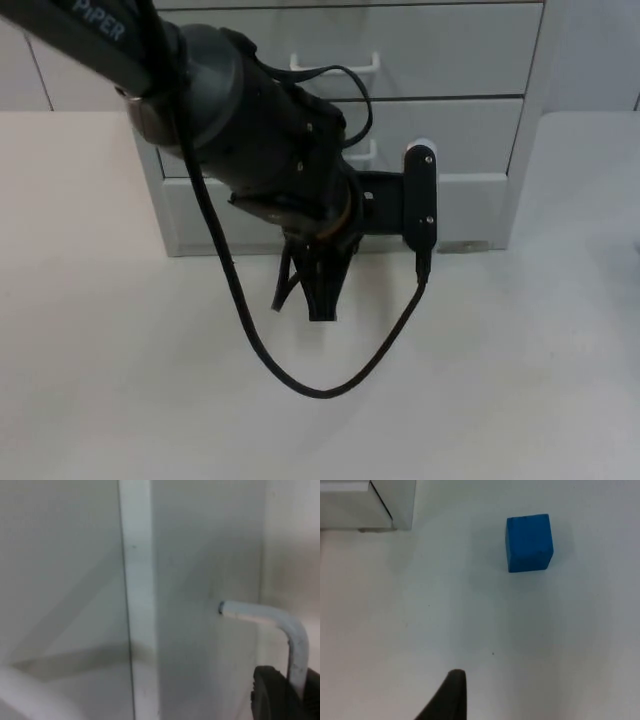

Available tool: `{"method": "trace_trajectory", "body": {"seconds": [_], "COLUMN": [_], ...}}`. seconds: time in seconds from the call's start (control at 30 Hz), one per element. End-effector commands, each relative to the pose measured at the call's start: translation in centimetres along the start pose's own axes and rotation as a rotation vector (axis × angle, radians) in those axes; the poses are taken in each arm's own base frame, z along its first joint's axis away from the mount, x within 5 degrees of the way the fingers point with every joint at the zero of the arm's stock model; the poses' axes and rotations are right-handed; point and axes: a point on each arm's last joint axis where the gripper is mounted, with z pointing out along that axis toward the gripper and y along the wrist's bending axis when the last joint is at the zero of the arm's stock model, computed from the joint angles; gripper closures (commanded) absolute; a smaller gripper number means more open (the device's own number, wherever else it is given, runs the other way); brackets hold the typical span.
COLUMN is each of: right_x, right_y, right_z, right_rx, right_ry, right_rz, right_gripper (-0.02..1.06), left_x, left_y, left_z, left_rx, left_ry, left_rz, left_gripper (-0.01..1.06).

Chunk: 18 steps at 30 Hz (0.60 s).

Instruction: Open the drawer with the left hand, place the block into the drawer with the right hand, then close the drawer with the left hand.

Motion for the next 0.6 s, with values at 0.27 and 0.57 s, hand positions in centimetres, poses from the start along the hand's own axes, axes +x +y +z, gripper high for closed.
{"method": "trace_trajectory", "body": {"seconds": [0.27, 0.57], "right_x": [-0.1, 0.0], "right_y": [-0.2, -0.2], "right_z": [0.0, 0.0], "right_rx": [0.007, 0.007], "right_ry": [-0.011, -0.005], "right_rz": [0.009, 0.009], "right_gripper": [-0.01, -0.01], "left_x": [-0.1, -1.4], "left_y": [-5.5, -9.3], "left_z": [-1.7, -6.5], "left_rx": [0.33, 0.405], "left_ry": [0.153, 0.128], "left_rz": [-0.118, -0.108], "left_gripper": [1.05, 1.05]}}
